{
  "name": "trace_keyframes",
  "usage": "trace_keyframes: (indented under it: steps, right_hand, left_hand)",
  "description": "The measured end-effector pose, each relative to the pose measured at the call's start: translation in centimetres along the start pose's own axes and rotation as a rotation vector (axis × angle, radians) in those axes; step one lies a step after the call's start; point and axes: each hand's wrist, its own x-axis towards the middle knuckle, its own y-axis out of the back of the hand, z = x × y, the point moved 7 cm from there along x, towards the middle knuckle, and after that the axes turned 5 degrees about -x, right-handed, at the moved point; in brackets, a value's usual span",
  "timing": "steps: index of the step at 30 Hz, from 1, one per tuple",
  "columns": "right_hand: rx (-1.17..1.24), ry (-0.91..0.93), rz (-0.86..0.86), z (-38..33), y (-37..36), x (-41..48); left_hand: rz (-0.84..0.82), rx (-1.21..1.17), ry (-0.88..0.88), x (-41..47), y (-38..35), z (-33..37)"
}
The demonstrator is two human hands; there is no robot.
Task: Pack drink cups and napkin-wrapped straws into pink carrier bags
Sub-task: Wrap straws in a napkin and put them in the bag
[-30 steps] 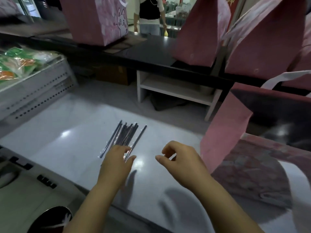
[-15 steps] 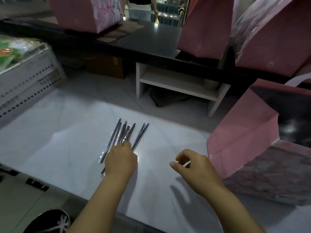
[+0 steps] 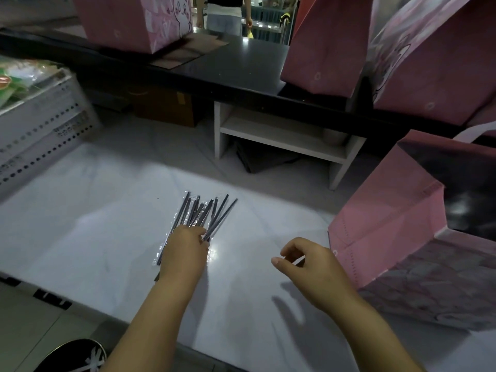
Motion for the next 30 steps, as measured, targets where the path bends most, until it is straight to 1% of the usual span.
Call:
trace_keyframes:
  steps: [4, 9, 12, 15, 18, 22, 24, 26, 29, 30]
  right_hand:
    - [0.000, 0.001, 0.000, 0.0, 0.0, 0.1]
    - [0.056, 0.017, 0.032, -0.6, 0.8, -0.1]
    - [0.128, 0.041, 0.060, -1.3, 1.5, -0.4]
    - [0.172, 0.115, 0.088, -2.4, 2.7, -1.4]
    - [0.209, 0.211, 0.103, -3.3, 4.1, -3.2]
    - [0.218, 0.279, 0.066, -3.3, 4.8, -5.8]
    - [0.216, 0.279, 0.051, -3.0, 4.8, -6.7]
    - [0.217, 0.266, 0.053, -2.4, 4.9, -7.4]
    - [0.211, 0.234, 0.060, -1.6, 4.9, -8.2]
    - [0.206, 0.223, 0.060, -1.3, 4.9, -8.4]
  left_hand:
    - [0.056, 0.017, -0.010, 0.3, 0.3, 0.3]
    - [0.129, -0.138, 0.005, -0.2, 1.5, 1.3]
    - [0.145, -0.202, -0.033, -0.8, 2.2, 2.5]
    - [0.154, -0.255, -0.088, -1.4, 2.6, 3.9]
    - [0.196, -0.210, -0.108, -2.5, 2.9, 4.6]
    - [0.148, -0.110, 0.008, -3.6, 1.9, 3.3]
    - [0.137, -0.106, 0.017, -4.0, 1.7, 3.1]
    - [0.115, -0.161, 0.019, -4.3, 1.6, 3.2]
    - [0.035, -0.337, 0.064, -5.1, 1.3, 3.5]
    - [0.028, -0.343, 0.063, -5.3, 1.3, 3.6]
